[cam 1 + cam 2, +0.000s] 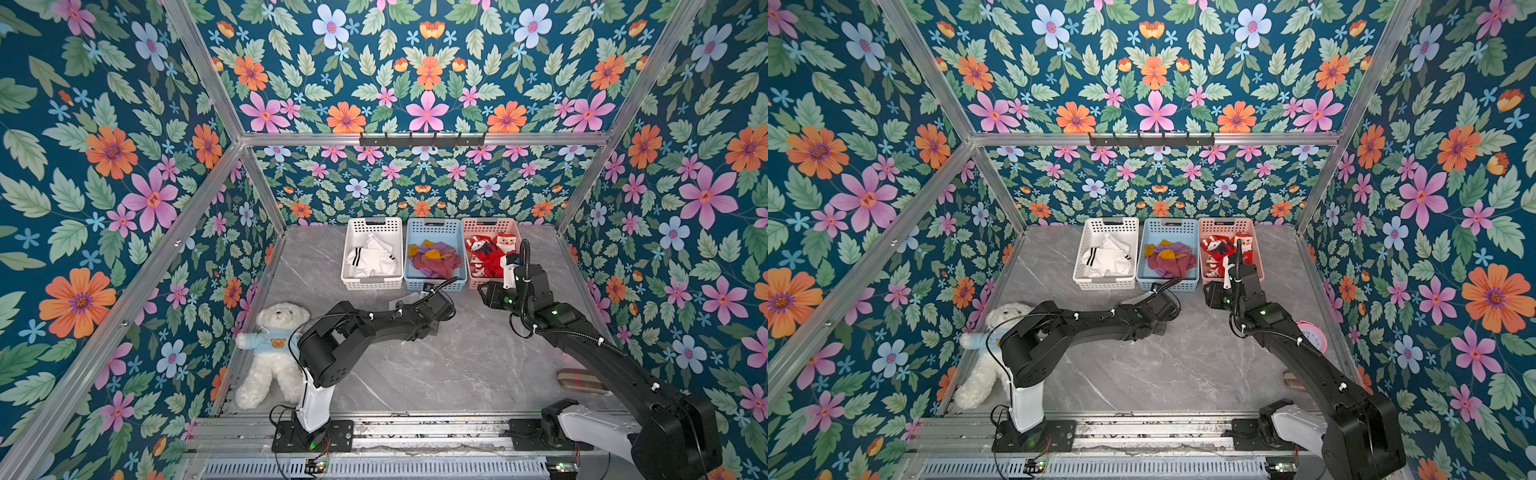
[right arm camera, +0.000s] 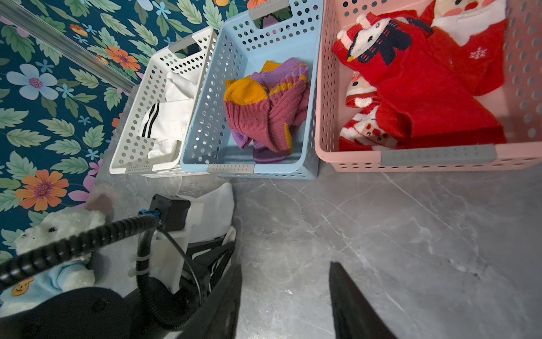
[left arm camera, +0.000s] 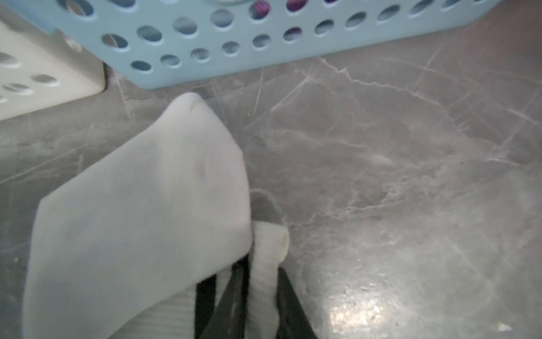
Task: Sort the socks into the basket by color
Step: Pick up the sock at the center of the board.
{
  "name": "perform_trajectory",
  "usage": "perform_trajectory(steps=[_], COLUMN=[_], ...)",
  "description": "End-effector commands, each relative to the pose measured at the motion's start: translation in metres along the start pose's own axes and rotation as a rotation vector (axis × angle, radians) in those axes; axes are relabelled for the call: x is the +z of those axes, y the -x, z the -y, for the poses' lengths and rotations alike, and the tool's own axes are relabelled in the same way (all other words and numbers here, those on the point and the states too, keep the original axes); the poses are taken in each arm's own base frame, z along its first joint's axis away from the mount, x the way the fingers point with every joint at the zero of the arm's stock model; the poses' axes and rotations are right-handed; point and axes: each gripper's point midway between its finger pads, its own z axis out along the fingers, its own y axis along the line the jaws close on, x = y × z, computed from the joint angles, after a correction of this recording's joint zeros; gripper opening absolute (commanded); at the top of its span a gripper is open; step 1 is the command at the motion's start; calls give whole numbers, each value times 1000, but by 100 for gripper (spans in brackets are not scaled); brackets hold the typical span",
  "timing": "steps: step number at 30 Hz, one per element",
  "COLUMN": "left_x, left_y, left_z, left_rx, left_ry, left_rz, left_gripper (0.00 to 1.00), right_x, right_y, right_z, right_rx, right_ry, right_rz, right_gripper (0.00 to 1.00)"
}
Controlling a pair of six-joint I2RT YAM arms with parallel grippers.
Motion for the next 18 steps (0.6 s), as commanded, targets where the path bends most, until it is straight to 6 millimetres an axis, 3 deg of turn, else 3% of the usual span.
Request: perform_trajectory(steps=[1,3,7,18], left_x=[-1,-3,-10,-63], left_y=[-8,-5,7,78], left_z=[3,3,6,9], left_rx=[2,3,17,19], left_ry=[-22,-23,-30,-158], left_rz=[-35,-26,1,130], left_gripper=[8,1,0,0], right_x=[-2,-3,-4,-17], right_y=[5,5,4,-3], right_z=[-1,-1,-2,8], right_rx=[16,18,20,15], right_ry=[5,5,9,-26], right_rz=[24,26,25,38], right_gripper=[50,50,50,51])
